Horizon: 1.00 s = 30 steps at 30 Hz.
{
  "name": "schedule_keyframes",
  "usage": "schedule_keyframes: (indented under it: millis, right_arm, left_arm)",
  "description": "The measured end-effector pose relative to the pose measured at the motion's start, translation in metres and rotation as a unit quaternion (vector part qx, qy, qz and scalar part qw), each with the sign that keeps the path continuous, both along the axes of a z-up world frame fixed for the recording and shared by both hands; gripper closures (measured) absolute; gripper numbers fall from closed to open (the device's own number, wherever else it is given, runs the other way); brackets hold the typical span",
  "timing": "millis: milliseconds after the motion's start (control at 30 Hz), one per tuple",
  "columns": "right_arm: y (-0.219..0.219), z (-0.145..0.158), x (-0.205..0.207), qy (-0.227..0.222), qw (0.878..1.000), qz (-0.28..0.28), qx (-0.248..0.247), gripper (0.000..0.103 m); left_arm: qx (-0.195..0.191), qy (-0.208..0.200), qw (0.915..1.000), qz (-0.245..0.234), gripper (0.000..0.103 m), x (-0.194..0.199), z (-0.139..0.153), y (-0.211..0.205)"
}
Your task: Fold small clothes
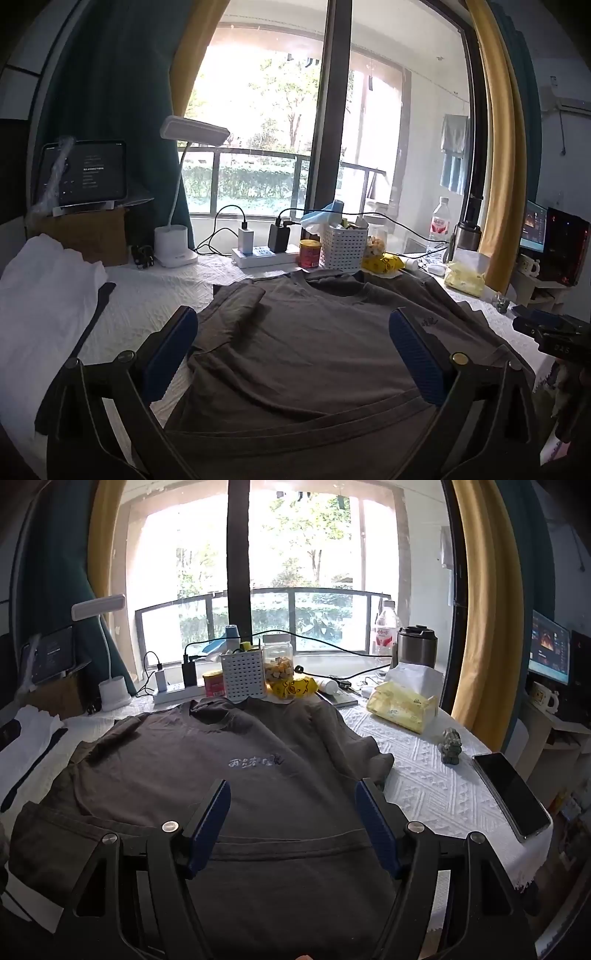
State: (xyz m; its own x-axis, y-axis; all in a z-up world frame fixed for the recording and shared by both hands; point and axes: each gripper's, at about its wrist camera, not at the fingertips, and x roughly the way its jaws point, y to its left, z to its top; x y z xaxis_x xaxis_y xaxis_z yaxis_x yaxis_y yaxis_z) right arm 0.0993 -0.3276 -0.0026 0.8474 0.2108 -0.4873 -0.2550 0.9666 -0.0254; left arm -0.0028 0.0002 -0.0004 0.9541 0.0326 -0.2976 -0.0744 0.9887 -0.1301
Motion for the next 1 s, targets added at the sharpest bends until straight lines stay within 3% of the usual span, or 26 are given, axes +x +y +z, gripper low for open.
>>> schedule_keyframes:
  millis: [1000]
  right_arm:
    - [0.0026, 0.0010, -0.0009, 0.000, 1.000, 0.001, -0.002, 0.029]
  left_arm:
    - [0.004, -0.009, 0.9999, 0.002, 0.001, -0.0065, 0.0035, -0.0051]
